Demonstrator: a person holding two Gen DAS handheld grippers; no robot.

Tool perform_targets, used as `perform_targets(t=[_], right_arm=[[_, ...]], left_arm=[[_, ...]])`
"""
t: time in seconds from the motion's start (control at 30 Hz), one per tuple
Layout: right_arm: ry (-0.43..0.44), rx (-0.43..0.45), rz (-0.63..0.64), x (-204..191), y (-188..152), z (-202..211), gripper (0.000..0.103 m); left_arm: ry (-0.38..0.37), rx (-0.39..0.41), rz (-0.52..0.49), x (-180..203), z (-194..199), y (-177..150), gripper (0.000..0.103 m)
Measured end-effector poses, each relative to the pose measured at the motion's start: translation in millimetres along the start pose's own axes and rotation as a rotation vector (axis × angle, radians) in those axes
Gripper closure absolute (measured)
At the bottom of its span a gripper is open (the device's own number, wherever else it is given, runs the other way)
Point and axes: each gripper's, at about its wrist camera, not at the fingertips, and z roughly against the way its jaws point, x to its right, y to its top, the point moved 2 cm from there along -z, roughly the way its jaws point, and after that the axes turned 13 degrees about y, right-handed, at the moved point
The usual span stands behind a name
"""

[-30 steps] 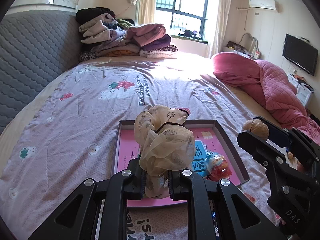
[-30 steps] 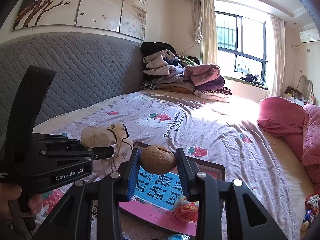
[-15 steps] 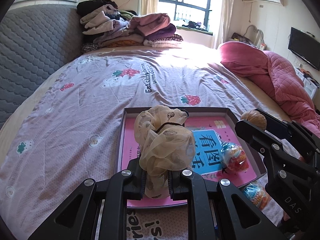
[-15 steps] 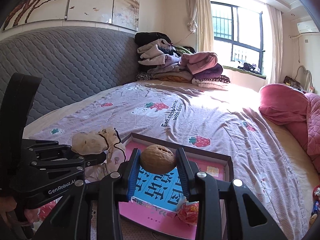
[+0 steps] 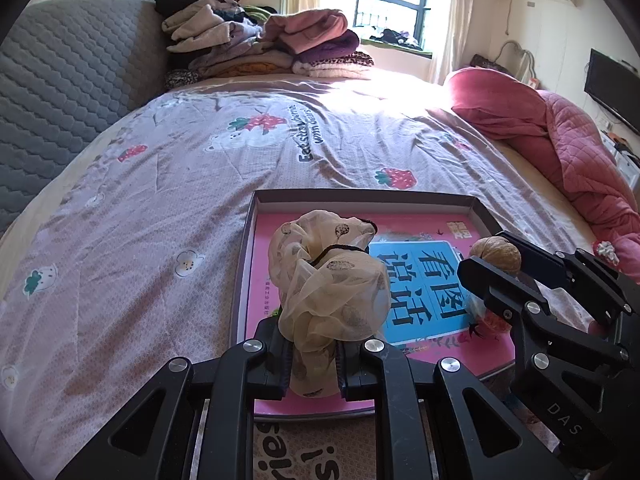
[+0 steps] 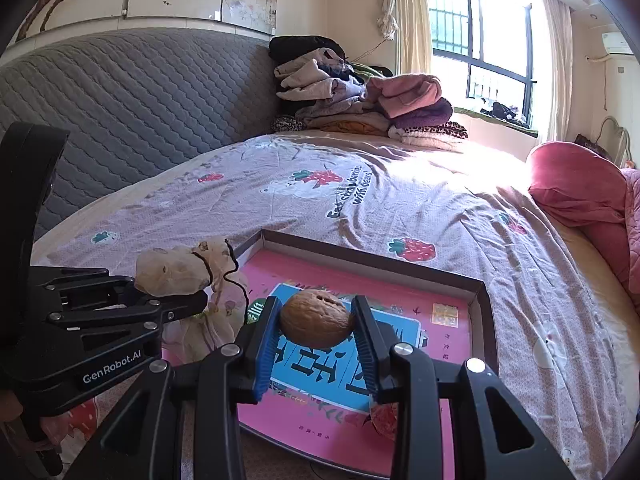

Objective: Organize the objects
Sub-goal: 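Lower mesh bag into tray with left gripper while right gripper lowers walnut beside it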

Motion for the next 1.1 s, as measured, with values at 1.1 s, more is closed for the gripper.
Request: perform_targets(t=[1.1], right_arm=[[-0.023,-0.22,0.031,5.3,-34.4,-52.4,0.067]], left_arm=[[0.026,-0.148,-0.066,15.5,-68.6,5.4,0.086]])
